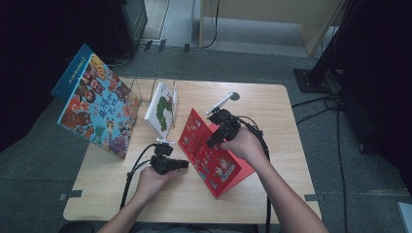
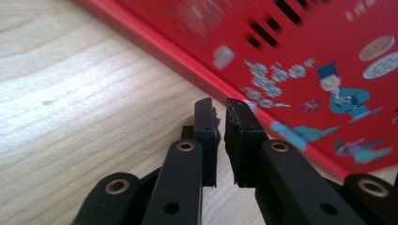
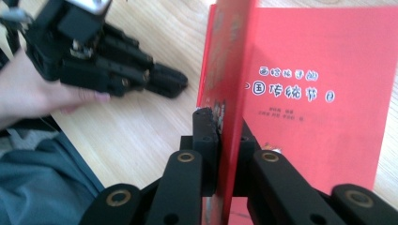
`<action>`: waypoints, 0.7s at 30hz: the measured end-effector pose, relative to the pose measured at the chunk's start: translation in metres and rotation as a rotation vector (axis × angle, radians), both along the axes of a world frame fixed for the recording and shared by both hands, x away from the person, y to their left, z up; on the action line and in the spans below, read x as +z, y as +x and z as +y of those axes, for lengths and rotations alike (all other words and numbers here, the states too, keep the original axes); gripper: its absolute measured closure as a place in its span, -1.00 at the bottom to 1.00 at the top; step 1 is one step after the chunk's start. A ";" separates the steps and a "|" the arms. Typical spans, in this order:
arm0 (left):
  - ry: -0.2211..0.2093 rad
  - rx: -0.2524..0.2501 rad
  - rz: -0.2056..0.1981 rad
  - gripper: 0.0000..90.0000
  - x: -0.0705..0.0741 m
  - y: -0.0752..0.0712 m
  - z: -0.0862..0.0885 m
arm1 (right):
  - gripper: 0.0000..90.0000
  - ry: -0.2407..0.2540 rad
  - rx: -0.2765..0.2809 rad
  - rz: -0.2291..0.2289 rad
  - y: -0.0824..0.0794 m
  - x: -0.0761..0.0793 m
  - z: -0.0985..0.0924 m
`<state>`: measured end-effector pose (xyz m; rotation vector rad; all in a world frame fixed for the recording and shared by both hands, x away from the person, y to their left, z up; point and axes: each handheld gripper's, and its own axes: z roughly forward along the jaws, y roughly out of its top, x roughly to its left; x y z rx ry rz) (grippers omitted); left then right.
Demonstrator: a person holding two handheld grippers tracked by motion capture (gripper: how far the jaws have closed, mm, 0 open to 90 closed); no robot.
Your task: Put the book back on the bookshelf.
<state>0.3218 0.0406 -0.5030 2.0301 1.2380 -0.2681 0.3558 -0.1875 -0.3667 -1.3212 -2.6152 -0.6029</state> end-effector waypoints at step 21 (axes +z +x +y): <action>-0.012 -0.004 -0.051 0.06 0.014 0.000 0.007 | 0.97 0.044 0.029 0.015 0.001 0.022 -0.016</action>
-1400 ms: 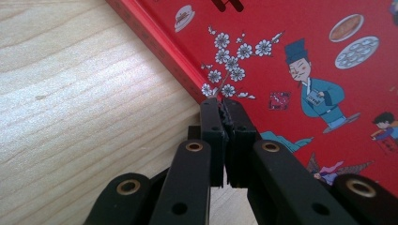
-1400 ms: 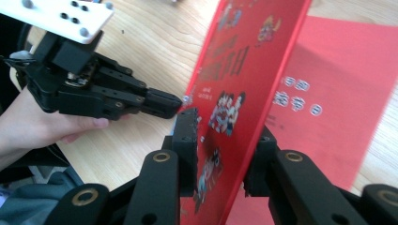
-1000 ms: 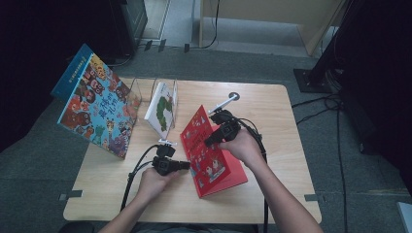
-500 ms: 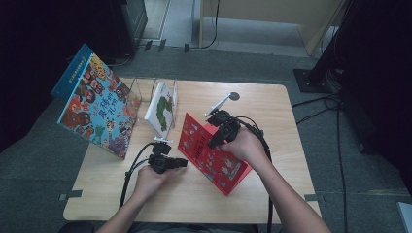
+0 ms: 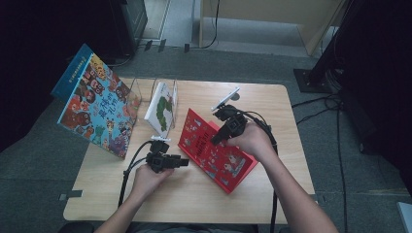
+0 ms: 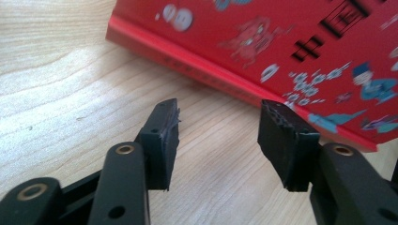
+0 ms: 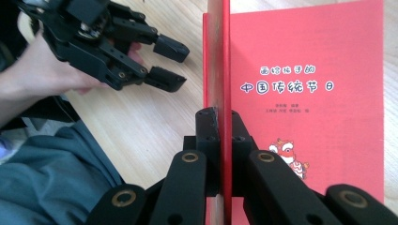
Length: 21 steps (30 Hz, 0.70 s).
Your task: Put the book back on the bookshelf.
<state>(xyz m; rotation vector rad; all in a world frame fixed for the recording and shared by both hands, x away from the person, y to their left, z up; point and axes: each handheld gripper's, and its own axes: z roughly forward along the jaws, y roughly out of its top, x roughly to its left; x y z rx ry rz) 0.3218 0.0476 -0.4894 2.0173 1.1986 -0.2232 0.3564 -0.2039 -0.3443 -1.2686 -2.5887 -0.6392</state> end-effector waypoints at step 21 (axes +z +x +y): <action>-0.087 -0.061 -0.023 -0.31 0.024 0.009 -0.017 | 0.97 0.103 0.027 -0.026 -0.008 0.033 -0.016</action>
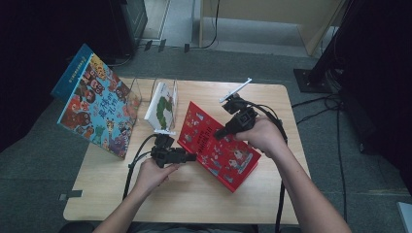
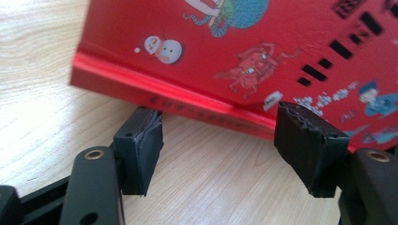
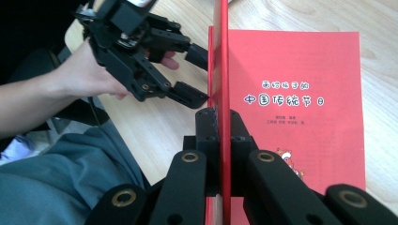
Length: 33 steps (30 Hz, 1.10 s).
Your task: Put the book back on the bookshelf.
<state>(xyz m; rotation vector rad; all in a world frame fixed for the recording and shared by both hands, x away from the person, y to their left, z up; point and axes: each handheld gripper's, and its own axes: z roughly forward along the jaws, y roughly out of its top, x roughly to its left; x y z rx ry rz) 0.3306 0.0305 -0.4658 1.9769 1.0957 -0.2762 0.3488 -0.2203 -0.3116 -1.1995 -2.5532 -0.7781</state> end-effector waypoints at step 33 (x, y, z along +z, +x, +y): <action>-0.272 -0.150 -0.226 0.42 0.084 0.012 0.052 | 0.68 0.232 0.182 -0.148 -0.012 -0.048 -0.024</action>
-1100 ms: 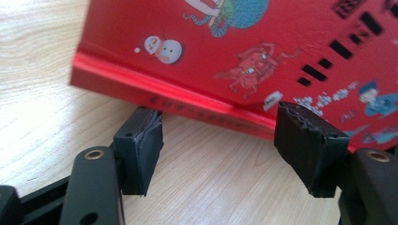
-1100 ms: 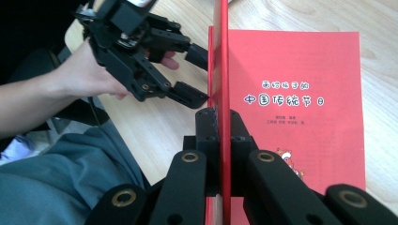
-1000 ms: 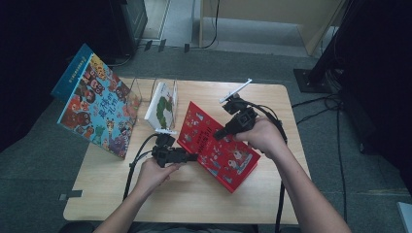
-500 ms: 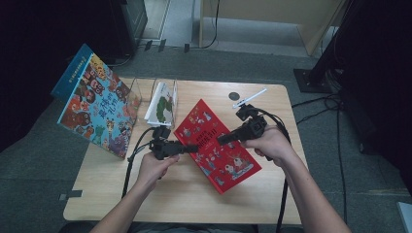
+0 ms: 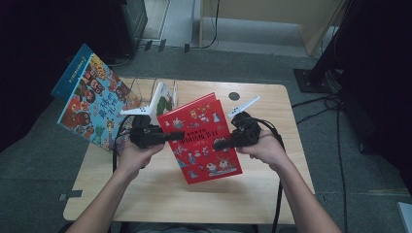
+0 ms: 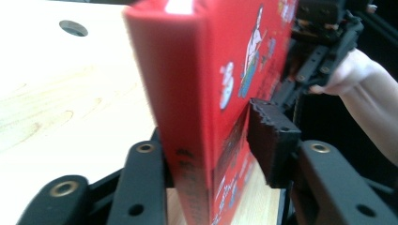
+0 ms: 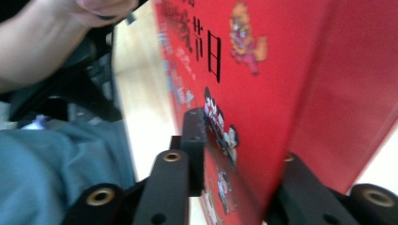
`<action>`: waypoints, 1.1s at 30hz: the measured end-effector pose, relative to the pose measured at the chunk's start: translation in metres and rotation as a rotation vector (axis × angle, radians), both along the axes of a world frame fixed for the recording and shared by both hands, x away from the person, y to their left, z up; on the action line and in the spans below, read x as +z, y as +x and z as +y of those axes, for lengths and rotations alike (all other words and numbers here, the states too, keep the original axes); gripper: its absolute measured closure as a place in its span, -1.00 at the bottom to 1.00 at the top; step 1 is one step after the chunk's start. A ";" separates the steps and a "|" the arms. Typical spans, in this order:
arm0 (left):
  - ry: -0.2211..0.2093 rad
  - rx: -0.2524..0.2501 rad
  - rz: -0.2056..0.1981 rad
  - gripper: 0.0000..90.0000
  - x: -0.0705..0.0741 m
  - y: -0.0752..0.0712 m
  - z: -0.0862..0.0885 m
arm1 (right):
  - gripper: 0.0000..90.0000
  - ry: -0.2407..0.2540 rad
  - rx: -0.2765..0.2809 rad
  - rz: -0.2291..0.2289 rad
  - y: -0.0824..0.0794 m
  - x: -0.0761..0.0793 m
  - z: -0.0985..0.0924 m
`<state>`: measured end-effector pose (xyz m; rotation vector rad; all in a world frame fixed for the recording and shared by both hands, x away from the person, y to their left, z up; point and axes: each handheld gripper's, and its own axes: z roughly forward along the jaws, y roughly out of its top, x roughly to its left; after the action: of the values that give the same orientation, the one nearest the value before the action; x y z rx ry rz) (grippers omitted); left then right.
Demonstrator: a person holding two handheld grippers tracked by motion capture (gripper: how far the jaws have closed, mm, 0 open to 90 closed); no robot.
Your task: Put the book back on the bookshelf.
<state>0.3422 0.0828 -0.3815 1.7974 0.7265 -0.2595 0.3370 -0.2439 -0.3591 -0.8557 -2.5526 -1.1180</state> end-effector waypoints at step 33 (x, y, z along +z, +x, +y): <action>0.350 -0.106 -0.293 0.77 0.029 -0.026 0.002 | 0.30 0.058 -0.180 -0.243 0.003 -0.032 -0.009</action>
<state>0.3165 0.0851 -0.3528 2.1517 0.4884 0.0681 0.3397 -0.2527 -0.3909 -1.0075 -2.6598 -1.4226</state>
